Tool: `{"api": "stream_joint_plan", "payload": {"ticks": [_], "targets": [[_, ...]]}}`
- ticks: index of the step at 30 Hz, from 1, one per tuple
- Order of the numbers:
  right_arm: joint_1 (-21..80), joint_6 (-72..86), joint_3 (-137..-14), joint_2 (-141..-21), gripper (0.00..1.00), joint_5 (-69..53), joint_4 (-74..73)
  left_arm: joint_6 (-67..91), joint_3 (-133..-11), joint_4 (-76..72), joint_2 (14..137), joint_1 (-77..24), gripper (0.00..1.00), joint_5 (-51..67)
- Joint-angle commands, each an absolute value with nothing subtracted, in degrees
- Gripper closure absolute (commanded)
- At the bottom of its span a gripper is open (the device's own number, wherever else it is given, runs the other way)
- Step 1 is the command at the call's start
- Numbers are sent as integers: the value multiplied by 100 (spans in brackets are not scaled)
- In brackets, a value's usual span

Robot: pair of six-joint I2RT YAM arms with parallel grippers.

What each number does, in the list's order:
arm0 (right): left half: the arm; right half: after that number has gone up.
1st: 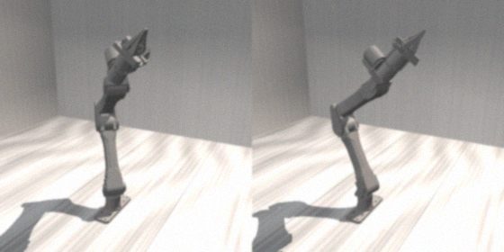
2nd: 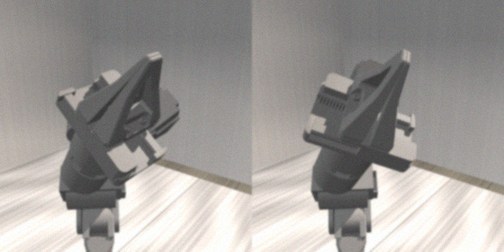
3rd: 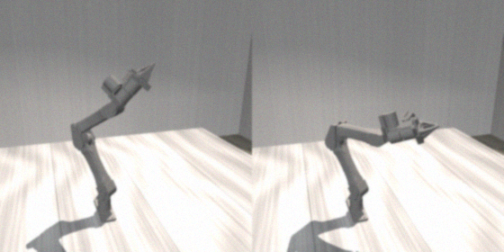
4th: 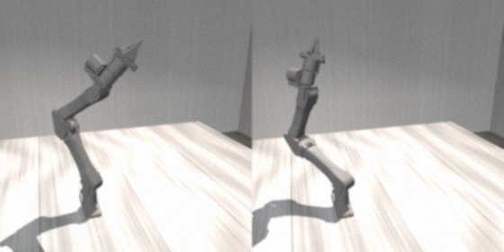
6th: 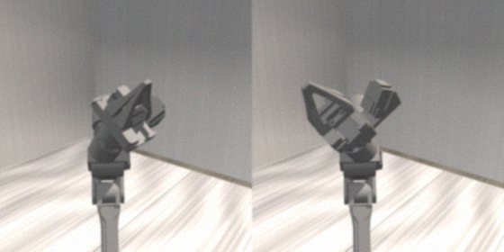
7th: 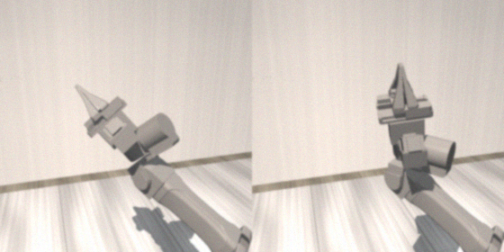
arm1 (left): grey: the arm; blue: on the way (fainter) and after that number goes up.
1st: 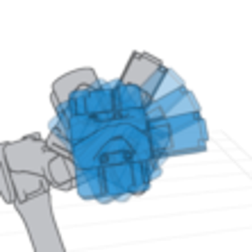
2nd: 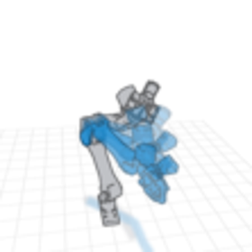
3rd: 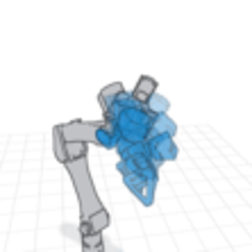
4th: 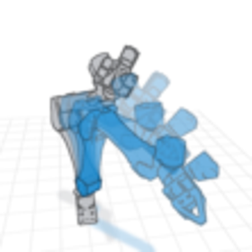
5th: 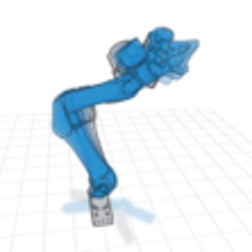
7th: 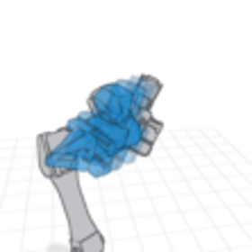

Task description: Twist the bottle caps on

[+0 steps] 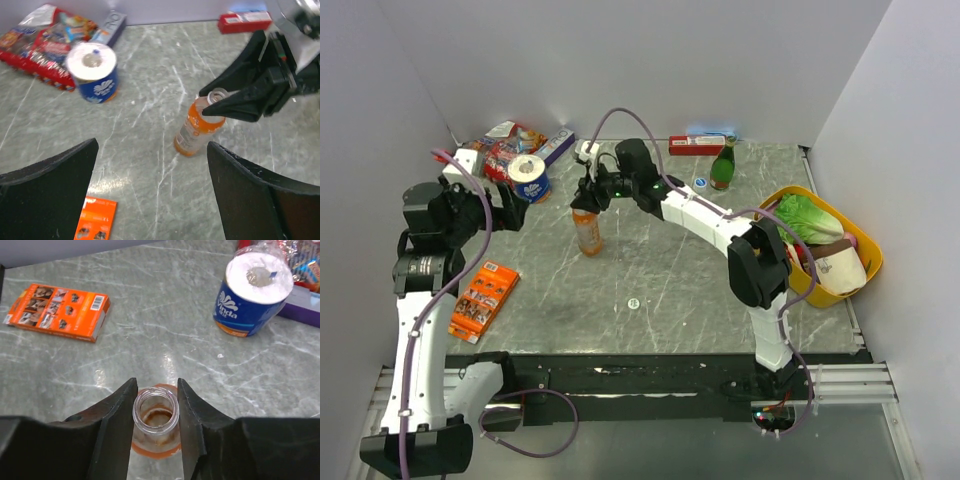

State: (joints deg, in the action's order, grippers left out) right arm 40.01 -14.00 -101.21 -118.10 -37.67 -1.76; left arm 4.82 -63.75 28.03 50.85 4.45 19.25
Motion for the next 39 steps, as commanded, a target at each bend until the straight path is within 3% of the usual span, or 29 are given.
{"api": "stream_joint_plan", "payload": {"ticks": [1, 6, 13, 22, 39], "targets": [[4017, -1538, -10221, -11207, 81, -3981, -201, -304, -6004, 2733, 5045, 475, 4, 3395], [3824, -1582, -10730, -10592, 87, -4841, -877, -1500, -5275, 2821, 4940, 466, 4, 4674], [3700, -1266, -11399, -10160, 88, -5695, -1853, -2109, -4738, 2146, 5080, 116, 4, 5291], [3832, -1047, -12155, -10213, 89, -5994, -2830, -1187, -4078, 406, 5133, -491, 4, 5554], [4008, -748, -12024, -10230, 89, -6134, -2795, -203, -3990, -719, 5686, -1502, 4, 6030]]}}
